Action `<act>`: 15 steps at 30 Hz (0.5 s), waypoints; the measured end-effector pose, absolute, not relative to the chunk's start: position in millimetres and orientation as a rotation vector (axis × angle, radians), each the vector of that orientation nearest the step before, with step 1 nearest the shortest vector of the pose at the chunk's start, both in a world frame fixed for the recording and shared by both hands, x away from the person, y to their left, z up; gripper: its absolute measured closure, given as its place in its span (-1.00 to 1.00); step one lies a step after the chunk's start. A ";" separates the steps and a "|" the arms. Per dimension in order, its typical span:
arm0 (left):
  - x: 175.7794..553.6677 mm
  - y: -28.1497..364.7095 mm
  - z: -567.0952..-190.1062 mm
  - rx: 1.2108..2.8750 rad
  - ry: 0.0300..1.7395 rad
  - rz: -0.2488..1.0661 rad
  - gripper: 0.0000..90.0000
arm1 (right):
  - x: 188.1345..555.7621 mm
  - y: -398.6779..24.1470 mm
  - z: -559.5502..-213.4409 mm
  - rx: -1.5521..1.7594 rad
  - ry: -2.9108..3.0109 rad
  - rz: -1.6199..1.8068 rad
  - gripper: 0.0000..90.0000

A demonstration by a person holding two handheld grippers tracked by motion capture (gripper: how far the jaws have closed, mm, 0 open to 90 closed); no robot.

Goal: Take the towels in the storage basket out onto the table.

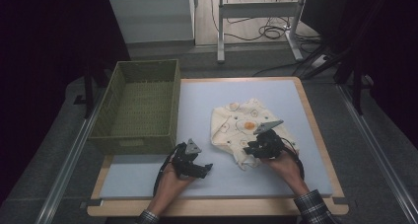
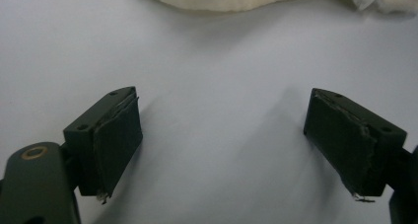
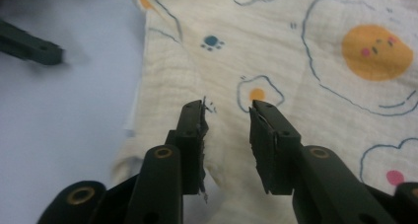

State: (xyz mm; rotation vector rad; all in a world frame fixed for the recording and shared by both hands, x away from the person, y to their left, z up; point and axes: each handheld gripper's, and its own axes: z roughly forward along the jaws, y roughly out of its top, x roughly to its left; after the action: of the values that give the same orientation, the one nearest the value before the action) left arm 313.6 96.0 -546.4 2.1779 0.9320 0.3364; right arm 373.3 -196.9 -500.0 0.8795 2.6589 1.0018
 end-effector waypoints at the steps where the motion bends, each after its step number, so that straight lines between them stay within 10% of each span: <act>1: 313.7 96.2 -546.4 2.180 0.929 0.339 -0.68 | 369.6 -196.6 -496.5 0.867 2.660 1.008 0.52; 15: 313.4 95.9 -546.6 2.176 0.932 0.340 -0.68 | 334.3 -185.4 -477.7 0.699 2.715 1.082 0.63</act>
State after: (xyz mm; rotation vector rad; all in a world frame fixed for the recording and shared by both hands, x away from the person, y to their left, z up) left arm 313.4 95.9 -546.6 2.1756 0.9321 0.3404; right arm 334.3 -185.4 -477.7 0.6990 2.7151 1.0818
